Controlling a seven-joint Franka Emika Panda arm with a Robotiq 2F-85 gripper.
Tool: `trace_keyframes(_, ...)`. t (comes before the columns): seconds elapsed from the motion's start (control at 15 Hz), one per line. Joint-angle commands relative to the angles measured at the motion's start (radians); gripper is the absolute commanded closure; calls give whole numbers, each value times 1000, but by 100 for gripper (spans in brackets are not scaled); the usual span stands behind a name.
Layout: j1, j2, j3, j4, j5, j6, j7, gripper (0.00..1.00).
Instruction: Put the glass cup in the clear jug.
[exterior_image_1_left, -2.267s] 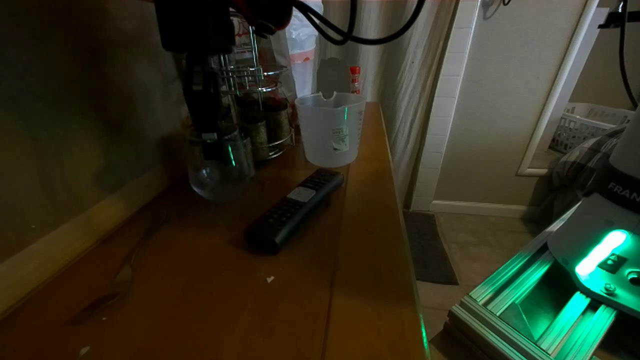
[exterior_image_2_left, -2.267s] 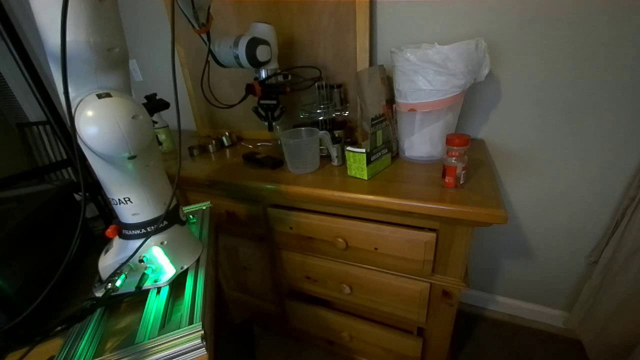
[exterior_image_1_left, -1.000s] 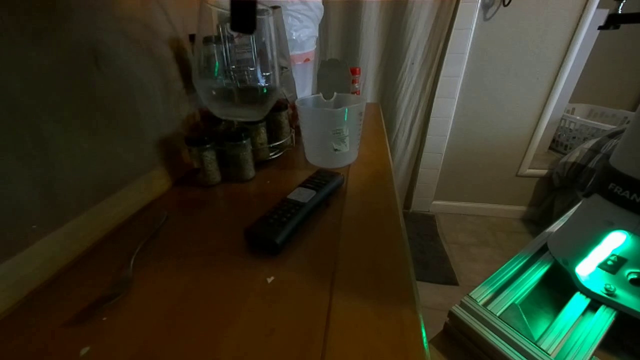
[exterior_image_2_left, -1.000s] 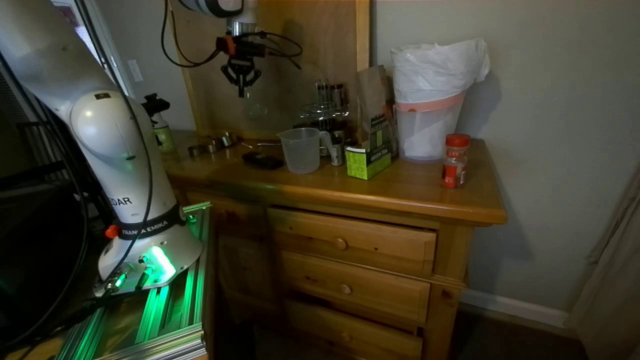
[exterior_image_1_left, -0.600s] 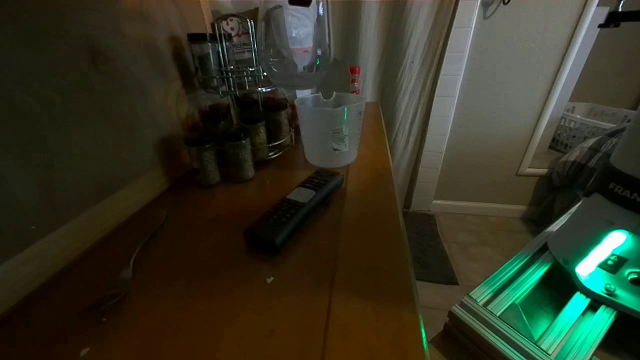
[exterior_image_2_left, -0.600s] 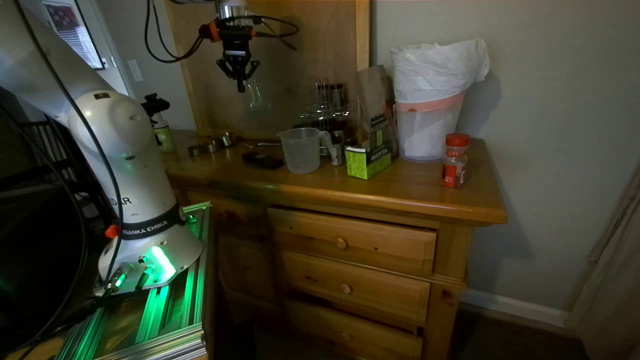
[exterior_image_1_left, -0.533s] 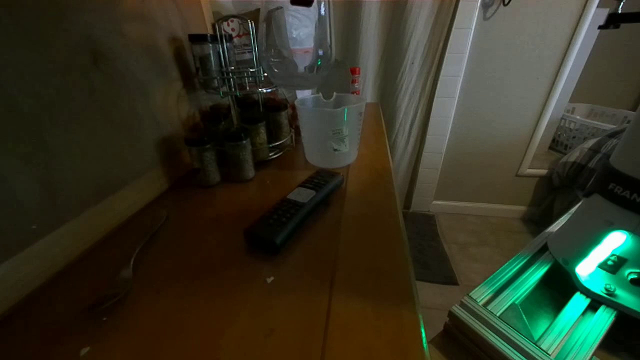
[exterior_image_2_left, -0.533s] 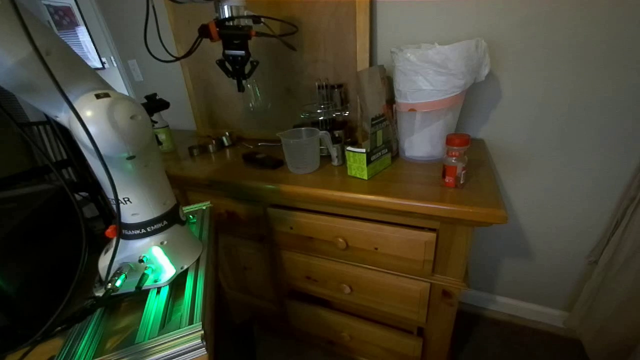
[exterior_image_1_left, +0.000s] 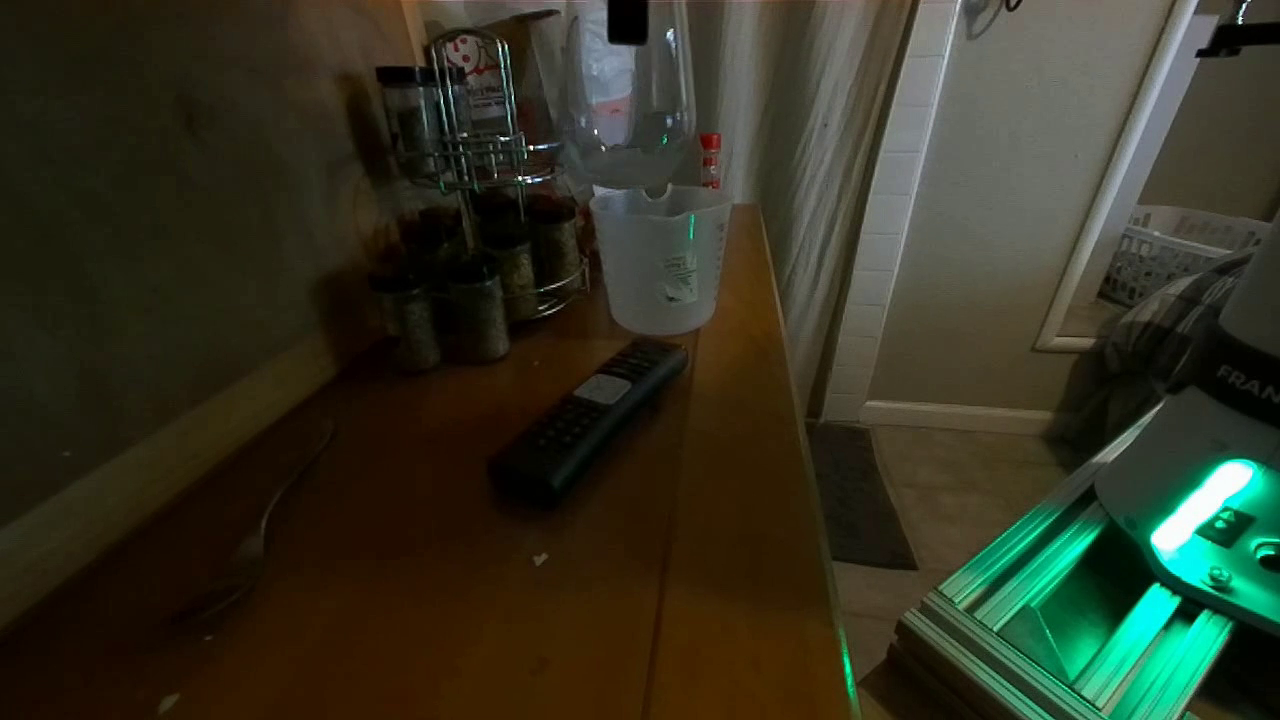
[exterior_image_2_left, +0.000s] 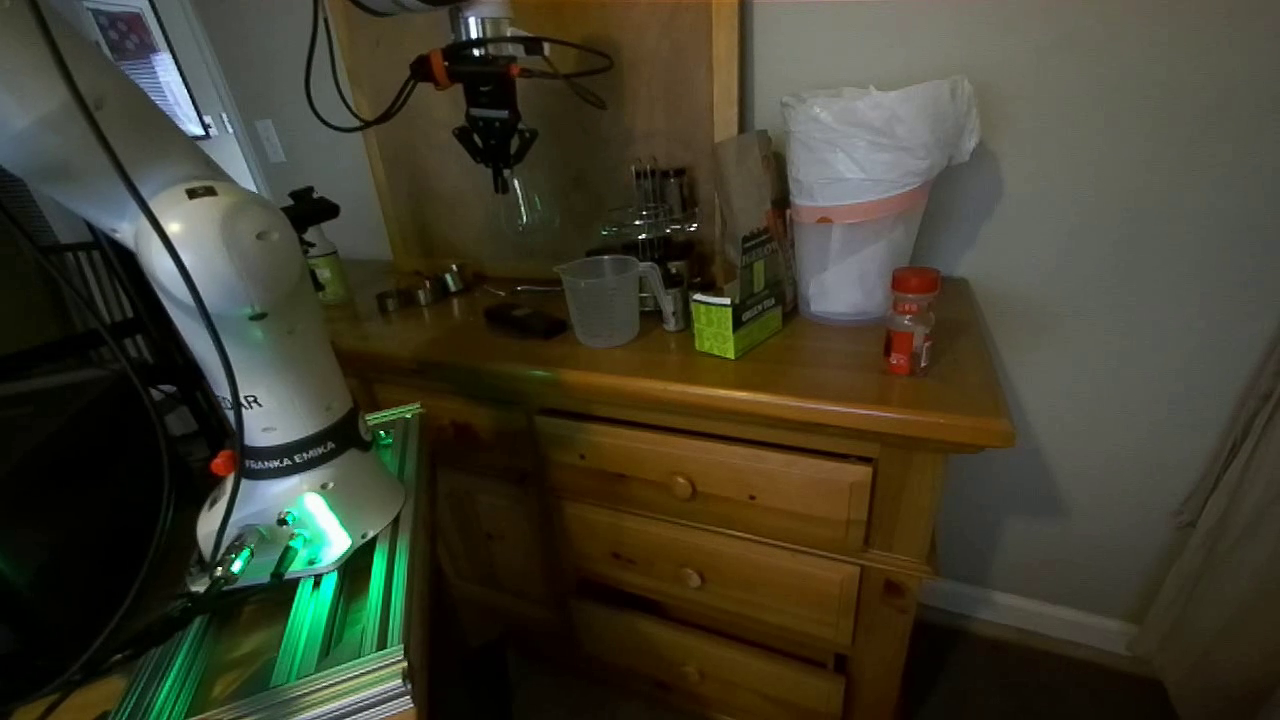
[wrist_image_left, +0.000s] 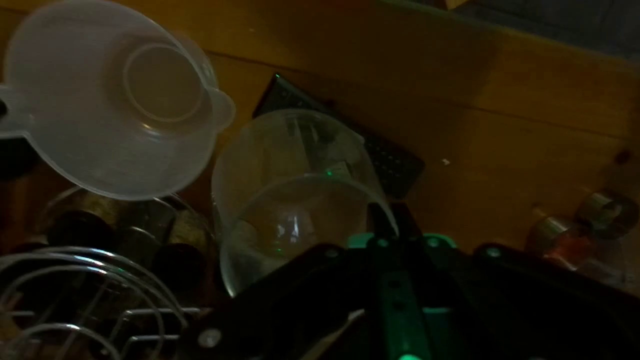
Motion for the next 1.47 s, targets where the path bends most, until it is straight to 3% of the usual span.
trace_keyframes(0.0, -56, 10, -15, -18, -92, 21, 136, 99)
trace_keyframes(0.4, -111, 45, -48, -32, -123, 70, 249, 99)
trace_keyframes(1.4, -120, 200, -74, -96, -82, 273, 272, 99)
